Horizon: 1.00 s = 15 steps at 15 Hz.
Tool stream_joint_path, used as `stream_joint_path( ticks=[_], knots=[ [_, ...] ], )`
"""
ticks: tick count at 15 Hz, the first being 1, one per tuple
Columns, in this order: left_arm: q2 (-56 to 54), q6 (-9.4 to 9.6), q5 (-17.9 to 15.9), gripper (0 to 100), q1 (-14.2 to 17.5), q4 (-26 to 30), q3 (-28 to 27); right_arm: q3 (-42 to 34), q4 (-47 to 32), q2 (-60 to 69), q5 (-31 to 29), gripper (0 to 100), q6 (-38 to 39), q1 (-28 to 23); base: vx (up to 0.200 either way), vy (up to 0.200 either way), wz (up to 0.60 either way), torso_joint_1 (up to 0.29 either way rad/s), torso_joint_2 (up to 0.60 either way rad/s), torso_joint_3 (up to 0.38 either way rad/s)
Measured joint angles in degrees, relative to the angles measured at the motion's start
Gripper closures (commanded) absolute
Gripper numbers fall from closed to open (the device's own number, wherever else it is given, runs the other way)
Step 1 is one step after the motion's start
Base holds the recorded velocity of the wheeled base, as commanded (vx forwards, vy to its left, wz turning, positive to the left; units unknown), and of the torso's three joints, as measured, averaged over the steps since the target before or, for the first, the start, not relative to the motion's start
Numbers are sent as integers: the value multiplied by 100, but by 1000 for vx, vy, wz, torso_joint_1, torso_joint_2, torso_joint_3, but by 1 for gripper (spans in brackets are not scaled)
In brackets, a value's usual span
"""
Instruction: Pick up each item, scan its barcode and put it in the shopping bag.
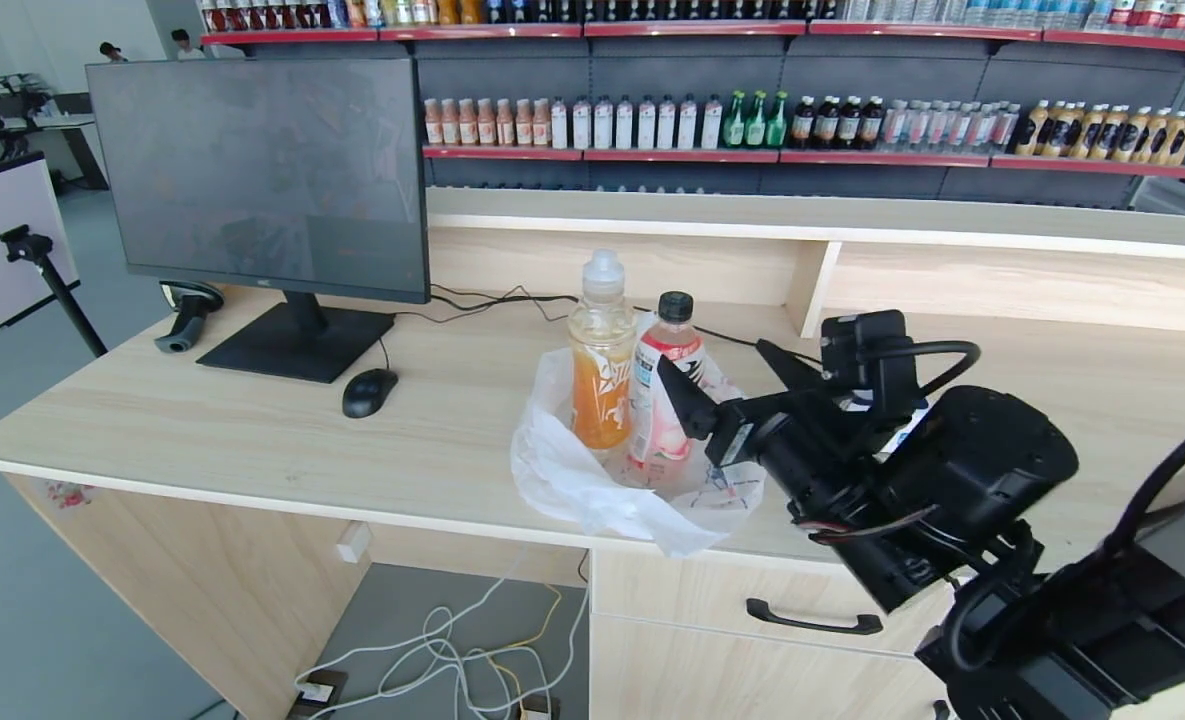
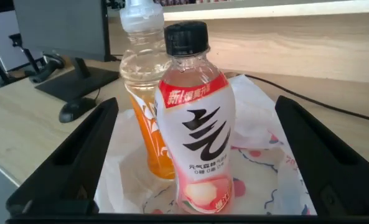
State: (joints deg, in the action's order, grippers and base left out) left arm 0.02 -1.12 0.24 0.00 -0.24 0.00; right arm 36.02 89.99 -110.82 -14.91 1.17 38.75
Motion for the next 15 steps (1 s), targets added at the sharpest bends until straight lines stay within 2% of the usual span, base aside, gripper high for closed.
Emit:
stream_joint_path(
  ticks=[4,7,9,11,15],
  knots=[
    [0,1,0,0,0,2,0,-1640,-7,1469,5,0,0,72,0,0,0,0,0,0],
    [0,-5,-2,0,0,2,0,-3044,-44,2734,11,0,27,394,0,0,0,0,0,0],
    [0,-7,0,0,0,0,0,-3405,-528,3528,18,0,-2,612,0,0,0,0,0,0],
    [0,0,-2,0,0,2,0,-3532,-1655,4289,24,0,-41,785,0,0,0,0,0,0],
    [0,-7,0,0,0,2,0,-3593,-5313,6383,38,0,-160,1659,0,0,0,0,0,0]
  ],
)
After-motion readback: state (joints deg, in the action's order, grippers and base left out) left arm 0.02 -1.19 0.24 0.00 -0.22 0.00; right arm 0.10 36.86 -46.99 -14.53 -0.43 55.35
